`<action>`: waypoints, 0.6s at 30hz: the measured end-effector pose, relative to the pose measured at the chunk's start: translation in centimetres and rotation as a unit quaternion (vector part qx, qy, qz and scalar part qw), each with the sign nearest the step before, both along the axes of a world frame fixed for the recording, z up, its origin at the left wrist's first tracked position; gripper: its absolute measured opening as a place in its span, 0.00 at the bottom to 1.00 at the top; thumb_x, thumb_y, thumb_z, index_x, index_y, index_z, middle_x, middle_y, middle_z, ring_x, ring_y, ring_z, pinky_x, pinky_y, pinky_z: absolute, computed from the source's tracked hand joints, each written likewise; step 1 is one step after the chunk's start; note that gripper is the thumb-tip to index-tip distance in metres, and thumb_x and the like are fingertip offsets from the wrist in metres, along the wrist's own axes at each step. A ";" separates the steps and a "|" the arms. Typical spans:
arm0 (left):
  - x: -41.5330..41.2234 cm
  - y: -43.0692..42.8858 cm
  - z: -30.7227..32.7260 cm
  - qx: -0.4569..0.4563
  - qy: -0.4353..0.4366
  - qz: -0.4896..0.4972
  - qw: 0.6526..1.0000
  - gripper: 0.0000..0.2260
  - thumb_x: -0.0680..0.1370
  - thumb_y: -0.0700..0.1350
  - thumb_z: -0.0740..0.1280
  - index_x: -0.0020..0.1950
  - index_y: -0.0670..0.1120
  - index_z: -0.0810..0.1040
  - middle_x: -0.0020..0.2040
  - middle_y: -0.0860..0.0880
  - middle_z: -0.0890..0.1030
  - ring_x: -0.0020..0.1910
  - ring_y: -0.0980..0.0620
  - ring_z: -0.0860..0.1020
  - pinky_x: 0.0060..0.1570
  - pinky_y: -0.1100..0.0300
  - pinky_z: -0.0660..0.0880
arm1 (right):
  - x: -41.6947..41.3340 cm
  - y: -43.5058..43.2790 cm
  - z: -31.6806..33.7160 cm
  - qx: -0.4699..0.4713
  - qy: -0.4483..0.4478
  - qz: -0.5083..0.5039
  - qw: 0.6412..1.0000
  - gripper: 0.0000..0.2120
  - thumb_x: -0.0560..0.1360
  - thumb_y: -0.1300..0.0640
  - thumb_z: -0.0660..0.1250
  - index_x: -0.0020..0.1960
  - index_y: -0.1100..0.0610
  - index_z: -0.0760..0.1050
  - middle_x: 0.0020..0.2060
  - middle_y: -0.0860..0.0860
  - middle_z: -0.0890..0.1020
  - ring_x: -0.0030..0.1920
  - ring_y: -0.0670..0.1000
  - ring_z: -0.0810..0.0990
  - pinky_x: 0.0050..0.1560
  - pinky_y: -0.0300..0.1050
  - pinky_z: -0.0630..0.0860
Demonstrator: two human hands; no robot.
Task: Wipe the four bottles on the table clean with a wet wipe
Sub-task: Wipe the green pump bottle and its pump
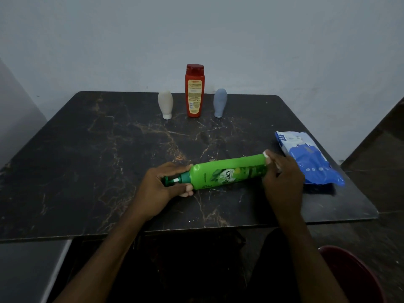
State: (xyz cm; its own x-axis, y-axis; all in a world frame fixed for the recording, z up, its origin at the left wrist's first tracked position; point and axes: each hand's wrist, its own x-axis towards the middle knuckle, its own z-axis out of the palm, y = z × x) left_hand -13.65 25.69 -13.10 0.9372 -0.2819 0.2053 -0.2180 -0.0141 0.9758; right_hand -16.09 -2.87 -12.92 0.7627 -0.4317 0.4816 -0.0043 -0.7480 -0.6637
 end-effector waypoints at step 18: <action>0.4 0.0 0.1 0.092 -0.029 0.103 0.990 0.13 0.73 0.40 0.77 0.56 0.48 0.85 0.53 0.55 0.86 0.53 0.57 0.84 0.55 0.58 0.81 | -1.2 0.3 0.1 0.044 -0.028 0.025 0.998 0.08 0.79 0.58 0.66 0.57 0.57 0.80 0.46 0.48 0.81 0.45 0.45 0.79 0.46 0.23 0.69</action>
State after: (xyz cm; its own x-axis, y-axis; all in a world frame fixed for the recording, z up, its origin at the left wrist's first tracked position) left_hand -13.21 25.66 -13.00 0.9668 -0.1230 0.2238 -0.2480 -0.2416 0.9382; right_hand -17.29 -2.59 -12.77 0.7570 -0.4368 0.4860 0.0700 -0.6852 -0.7249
